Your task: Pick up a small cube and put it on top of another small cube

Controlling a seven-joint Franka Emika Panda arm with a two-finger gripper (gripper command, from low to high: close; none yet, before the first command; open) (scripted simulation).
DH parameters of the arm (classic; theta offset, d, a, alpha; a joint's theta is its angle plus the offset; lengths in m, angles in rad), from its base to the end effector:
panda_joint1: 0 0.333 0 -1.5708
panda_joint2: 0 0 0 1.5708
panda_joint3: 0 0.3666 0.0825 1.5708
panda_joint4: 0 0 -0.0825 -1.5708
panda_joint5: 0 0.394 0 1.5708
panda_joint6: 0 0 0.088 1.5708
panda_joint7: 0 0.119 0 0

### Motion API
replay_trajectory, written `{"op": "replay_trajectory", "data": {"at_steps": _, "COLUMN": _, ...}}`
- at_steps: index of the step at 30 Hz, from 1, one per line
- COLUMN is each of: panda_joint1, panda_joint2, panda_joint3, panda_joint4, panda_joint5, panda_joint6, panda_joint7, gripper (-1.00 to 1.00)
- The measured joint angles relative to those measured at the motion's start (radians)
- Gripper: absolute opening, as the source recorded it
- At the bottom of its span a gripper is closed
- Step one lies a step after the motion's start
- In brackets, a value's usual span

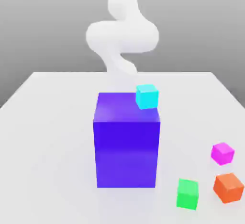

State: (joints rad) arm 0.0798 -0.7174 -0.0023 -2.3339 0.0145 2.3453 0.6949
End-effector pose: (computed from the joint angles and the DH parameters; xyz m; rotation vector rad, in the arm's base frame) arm 0.3623 0.0281 0.6977 -2.5675 0.8275 -0.9450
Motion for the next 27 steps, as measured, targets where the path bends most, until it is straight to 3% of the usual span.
{"op": "replay_trajectory", "data": {"at_steps": 9, "panda_joint1": 0.274, "panda_joint2": 0.301, "panda_joint3": 0.018, "panda_joint4": -0.123, "panda_joint5": 0.052, "panda_joint6": 0.164, "panda_joint7": -0.382, "gripper": 0.0}}
{"op": "replay_trajectory", "data": {"at_steps": 17, "panda_joint1": 0.461, "panda_joint2": 0.562, "panda_joint3": 0.093, "panda_joint4": -0.231, "panda_joint5": 0.073, "panda_joint6": 0.307, "panda_joint7": -0.698, "gripper": 0.0}}
{"op": "replay_trajectory", "data": {"at_steps": 22, "panda_joint1": 0.575, "panda_joint2": 0.726, "panda_joint3": 0.153, "panda_joint4": -0.299, "panda_joint5": 0.019, "panda_joint6": 0.399, "panda_joint7": -0.847, "gripper": 0.0}}
{"op": "replay_trajectory", "data": {"at_steps": 27, "panda_joint1": 0.645, "panda_joint2": 0.896, "panda_joint3": 0.148, "panda_joint4": -0.334, "panda_joint5": -0.107, "panda_joint6": 0.505, "panda_joint7": -0.888, "gripper": 0.0}}
